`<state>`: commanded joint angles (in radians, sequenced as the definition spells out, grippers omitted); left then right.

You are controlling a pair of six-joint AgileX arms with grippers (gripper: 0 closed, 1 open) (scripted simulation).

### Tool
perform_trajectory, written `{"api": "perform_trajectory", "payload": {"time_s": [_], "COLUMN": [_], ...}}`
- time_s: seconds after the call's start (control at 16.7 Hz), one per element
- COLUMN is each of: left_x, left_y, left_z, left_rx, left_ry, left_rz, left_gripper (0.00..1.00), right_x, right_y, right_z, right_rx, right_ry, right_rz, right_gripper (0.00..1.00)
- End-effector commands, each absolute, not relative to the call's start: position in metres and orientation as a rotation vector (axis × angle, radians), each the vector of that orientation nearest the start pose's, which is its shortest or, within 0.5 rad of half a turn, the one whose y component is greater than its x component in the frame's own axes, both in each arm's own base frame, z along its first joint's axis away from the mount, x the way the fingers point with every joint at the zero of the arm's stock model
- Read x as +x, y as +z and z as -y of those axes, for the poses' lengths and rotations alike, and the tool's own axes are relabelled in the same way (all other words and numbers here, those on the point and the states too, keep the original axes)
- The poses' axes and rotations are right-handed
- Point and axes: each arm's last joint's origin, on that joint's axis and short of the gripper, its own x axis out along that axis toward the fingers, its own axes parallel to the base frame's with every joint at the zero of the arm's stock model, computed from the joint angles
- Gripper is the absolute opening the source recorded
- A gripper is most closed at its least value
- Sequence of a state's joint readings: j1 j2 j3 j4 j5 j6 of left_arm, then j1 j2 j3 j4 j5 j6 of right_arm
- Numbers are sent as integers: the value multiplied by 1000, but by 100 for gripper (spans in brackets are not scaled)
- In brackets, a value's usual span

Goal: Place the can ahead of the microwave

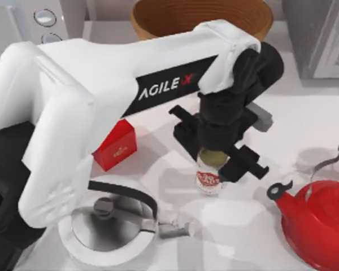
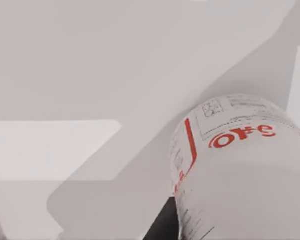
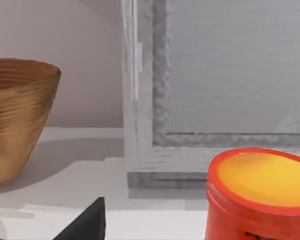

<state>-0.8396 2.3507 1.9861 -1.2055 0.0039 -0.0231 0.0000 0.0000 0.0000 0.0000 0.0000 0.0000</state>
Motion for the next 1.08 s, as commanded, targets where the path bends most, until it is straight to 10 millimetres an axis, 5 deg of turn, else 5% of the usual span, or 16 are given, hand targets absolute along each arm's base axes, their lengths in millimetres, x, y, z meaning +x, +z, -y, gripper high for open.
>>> {"api": "perform_trajectory", "payload": {"time_s": [0.6, 1.08], "left_x": [313, 313], "left_y": [158, 198], "left_z": [340, 340], "left_rx": [630, 629], "left_ry": [-629, -629], "left_rz": [-1477, -1477], "left_gripper": [0, 0], "right_x": [106, 106], "right_y": [160, 160], "right_z": [1, 1], "right_rx": [0, 0], "right_ry": [0, 0], "right_rz": [0, 0], "right_gripper": [100, 100]}}
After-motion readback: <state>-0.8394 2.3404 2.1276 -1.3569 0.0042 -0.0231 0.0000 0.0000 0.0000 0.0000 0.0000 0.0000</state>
